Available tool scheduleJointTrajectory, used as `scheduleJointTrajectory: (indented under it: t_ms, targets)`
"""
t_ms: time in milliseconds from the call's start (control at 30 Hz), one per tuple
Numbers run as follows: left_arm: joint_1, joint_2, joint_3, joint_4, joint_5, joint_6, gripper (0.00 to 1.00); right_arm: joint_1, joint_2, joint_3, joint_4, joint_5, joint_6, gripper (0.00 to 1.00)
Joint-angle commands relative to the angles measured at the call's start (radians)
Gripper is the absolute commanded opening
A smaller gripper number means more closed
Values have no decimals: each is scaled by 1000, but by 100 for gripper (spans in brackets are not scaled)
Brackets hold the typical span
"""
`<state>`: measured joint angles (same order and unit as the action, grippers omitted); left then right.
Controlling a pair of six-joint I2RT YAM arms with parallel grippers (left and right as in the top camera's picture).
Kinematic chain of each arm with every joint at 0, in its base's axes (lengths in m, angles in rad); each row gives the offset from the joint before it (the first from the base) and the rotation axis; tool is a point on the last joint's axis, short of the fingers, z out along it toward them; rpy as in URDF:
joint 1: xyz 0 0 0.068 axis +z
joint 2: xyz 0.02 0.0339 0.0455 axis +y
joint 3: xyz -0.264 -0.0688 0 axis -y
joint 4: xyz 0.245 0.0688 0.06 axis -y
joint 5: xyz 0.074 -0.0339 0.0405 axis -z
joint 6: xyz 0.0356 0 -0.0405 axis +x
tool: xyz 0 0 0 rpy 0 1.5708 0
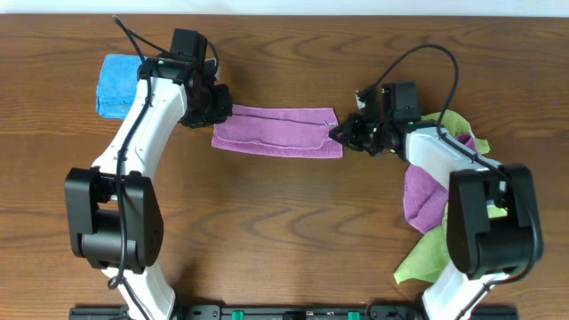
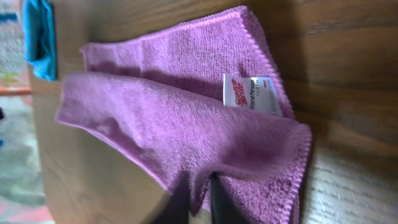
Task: Fold the cloth
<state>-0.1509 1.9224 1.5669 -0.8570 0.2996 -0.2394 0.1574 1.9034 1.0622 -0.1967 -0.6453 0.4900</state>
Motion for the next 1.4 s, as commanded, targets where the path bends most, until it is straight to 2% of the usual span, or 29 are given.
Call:
scheduleJointTrajectory:
  t_ms: [0, 33, 67, 133, 267, 367, 467, 567, 700, 833, 1033, 1233, 1300, 1367]
  targets:
    - [-2, 15, -10, -2, -10, -16, 8, 32, 33, 17, 6, 9, -27, 71]
    - [-10, 15, -10, -2, -10, -15, 8, 37, 34, 17, 7, 10, -28, 91]
    - [-17, 15, -10, 0, -11, -15, 9, 37, 32, 18, 10, 9, -28, 91]
    - [-36, 20, -10, 10, -14, -13, 9, 23, 25, 29, 5, -11, -40, 84]
    - [-74, 60, -11, 60, -48, -8, 9, -40, -16, 56, -33, -68, -69, 81]
    - [-82, 109, -11, 97, -47, -14, 8, -83, -59, 57, -51, -138, -81, 88]
    - [-82, 157, -11, 113, -44, -47, 8, -124, -90, 56, -60, -226, -88, 87]
    - [-82, 204, -11, 106, -43, -53, 6, -151, -99, 56, -101, -214, -145, 85]
    - [-82, 247, -11, 100, -41, -64, 6, -146, -89, 56, -218, -60, -225, 86]
    - [-81, 273, -11, 93, -44, -84, 6, -138, -43, 56, -259, -43, -252, 85]
    - [-81, 277, -11, 81, -45, -91, 6, -69, 29, 56, -222, -47, -258, 84]
    - [-81, 277, -11, 67, -45, -91, 6, 5, 128, 56, -124, -43, -166, 82]
    - [-82, 277, -11, 67, -45, -91, 6, 16, 146, 56, -96, -44, -143, 79]
    - [-82, 277, -11, 67, -43, -91, 6, 30, 149, 56, -61, -60, -125, 71]
